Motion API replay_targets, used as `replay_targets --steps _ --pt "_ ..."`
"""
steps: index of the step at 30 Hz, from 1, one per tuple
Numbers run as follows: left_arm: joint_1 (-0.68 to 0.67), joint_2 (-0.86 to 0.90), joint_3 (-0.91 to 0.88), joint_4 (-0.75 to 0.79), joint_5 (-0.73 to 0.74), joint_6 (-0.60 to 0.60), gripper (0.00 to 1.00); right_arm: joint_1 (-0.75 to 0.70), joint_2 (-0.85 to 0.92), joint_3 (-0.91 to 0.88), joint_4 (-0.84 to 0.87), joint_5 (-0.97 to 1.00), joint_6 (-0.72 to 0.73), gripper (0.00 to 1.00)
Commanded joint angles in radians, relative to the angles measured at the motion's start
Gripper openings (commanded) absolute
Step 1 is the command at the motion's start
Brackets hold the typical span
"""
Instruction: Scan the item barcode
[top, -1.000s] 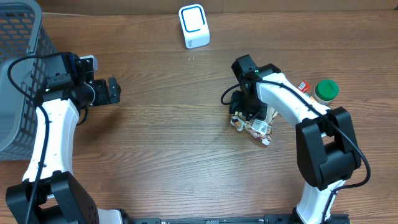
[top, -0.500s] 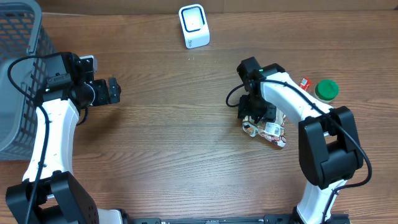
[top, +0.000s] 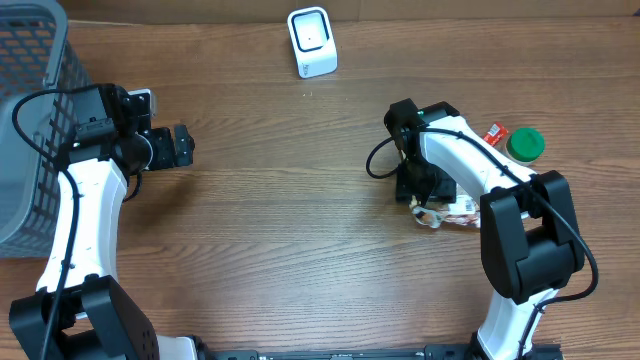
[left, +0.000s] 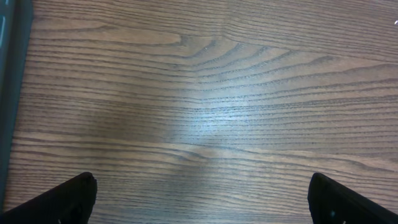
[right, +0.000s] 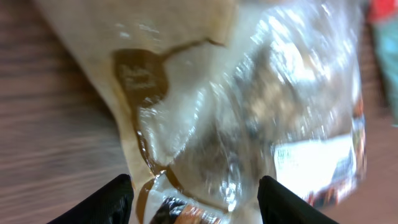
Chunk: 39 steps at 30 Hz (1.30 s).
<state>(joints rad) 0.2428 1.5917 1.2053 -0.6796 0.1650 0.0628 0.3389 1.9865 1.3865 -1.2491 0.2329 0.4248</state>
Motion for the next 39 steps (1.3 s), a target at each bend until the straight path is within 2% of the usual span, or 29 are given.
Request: replay_targets --steps 1,11,14,17,19,20,21,39 --pt "-0.002 0.005 0.014 0.003 0.008 0.012 0.99 -0.007 -0.021 -0.01 0.007 0.061 -0.014 0.66" --pt "-0.002 0.005 0.014 0.003 0.009 0.012 1.0 -0.003 -0.052 0.002 0.051 -0.013 -0.016 0.65" --pt "-0.002 0.005 0.014 0.003 0.008 0.012 1.0 -0.006 -0.095 0.018 0.133 -0.152 -0.113 0.67" --pt "-0.002 0.005 0.014 0.003 0.008 0.012 1.0 -0.008 -0.103 0.02 0.203 -0.182 -0.146 0.71" --pt "-0.002 0.005 0.014 0.003 0.008 0.012 1.0 -0.008 -0.103 0.02 0.221 -0.183 -0.145 0.8" --pt "-0.002 0.005 0.014 0.003 0.008 0.012 1.0 -0.008 -0.103 0.02 0.228 -0.183 -0.145 0.96" --pt "-0.002 0.005 0.014 0.004 0.008 0.012 1.0 -0.007 -0.103 0.02 0.231 -0.183 -0.145 1.0" --pt "-0.001 0.005 0.014 0.003 0.008 0.012 1.0 -0.008 -0.103 0.02 0.235 -0.183 -0.145 1.0"
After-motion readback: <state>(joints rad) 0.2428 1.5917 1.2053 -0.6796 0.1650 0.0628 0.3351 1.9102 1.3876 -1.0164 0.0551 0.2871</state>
